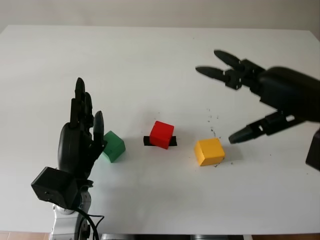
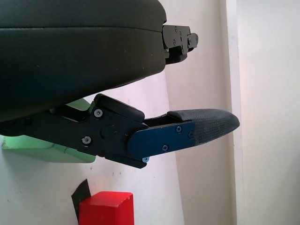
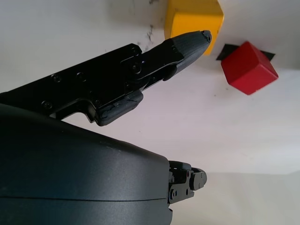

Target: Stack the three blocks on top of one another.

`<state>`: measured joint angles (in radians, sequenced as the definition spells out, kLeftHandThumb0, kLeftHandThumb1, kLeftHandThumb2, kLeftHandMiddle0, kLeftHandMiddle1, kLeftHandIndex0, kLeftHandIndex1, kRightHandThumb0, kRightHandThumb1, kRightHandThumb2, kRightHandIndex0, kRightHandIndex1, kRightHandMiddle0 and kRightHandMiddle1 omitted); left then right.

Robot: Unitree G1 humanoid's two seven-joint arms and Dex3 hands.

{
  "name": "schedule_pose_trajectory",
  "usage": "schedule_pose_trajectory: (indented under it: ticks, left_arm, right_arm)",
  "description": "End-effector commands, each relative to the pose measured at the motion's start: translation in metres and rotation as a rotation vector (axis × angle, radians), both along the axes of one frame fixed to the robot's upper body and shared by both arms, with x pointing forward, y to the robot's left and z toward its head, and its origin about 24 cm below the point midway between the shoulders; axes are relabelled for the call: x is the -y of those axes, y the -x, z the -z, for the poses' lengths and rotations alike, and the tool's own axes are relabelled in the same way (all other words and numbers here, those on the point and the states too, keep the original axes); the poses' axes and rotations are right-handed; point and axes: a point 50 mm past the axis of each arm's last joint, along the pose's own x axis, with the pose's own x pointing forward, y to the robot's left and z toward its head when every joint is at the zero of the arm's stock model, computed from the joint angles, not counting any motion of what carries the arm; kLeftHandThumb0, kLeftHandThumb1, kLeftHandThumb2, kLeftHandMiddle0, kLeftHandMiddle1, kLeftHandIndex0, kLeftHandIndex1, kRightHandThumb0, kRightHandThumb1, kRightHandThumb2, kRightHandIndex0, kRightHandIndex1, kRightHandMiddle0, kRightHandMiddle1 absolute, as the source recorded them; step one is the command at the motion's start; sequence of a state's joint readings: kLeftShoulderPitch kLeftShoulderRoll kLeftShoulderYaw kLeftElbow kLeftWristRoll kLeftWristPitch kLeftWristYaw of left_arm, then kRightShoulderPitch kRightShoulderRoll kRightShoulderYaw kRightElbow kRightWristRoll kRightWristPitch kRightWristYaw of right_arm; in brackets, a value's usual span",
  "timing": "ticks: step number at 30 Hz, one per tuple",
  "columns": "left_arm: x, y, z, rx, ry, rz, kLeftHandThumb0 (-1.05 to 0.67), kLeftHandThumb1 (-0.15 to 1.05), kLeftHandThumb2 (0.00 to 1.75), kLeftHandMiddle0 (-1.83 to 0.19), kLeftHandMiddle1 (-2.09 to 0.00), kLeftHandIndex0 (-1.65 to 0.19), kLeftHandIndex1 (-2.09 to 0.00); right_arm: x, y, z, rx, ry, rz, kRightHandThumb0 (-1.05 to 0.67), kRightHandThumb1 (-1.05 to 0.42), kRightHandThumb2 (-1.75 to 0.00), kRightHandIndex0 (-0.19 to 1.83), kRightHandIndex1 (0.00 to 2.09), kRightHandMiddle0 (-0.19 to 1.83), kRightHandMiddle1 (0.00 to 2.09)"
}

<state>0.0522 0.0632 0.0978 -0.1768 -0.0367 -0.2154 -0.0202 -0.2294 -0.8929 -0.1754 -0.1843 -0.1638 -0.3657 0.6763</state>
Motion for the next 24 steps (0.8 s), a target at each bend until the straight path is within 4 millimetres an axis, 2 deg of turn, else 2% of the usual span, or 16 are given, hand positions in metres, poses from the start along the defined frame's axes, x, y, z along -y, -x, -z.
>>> schedule_pose_trajectory:
  ticks: [1, 13, 24]
  left_arm:
    - [-0.002, 0.001, -0.001, 0.012, -0.018, -0.001, -0.76, 1.05, 0.60, 0.09, -0.05, 0.09, -0.05]
    - [-0.002, 0.000, -0.001, 0.003, -0.018, -0.001, -0.78, 1.05, 0.59, 0.09, -0.05, 0.10, -0.05]
    - [-0.001, 0.000, -0.001, 0.004, -0.022, 0.001, -0.78, 1.05, 0.60, 0.09, -0.06, 0.10, -0.05]
  right_arm:
    - [0.003, 0.009, 0.001, 0.010, 0.009, 0.036, -0.73, -0.93, -0.05, -0.17, 0.04, 0.06, 0.07]
    - [0.007, 0.035, 0.045, -0.005, -0.105, 0.164, -0.76, -0.95, -0.06, -0.19, 0.03, 0.05, 0.05]
    - [-0.001, 0.033, 0.079, -0.046, -0.197, 0.233, -0.70, -0.99, -0.06, -0.19, 0.00, 0.02, 0.05]
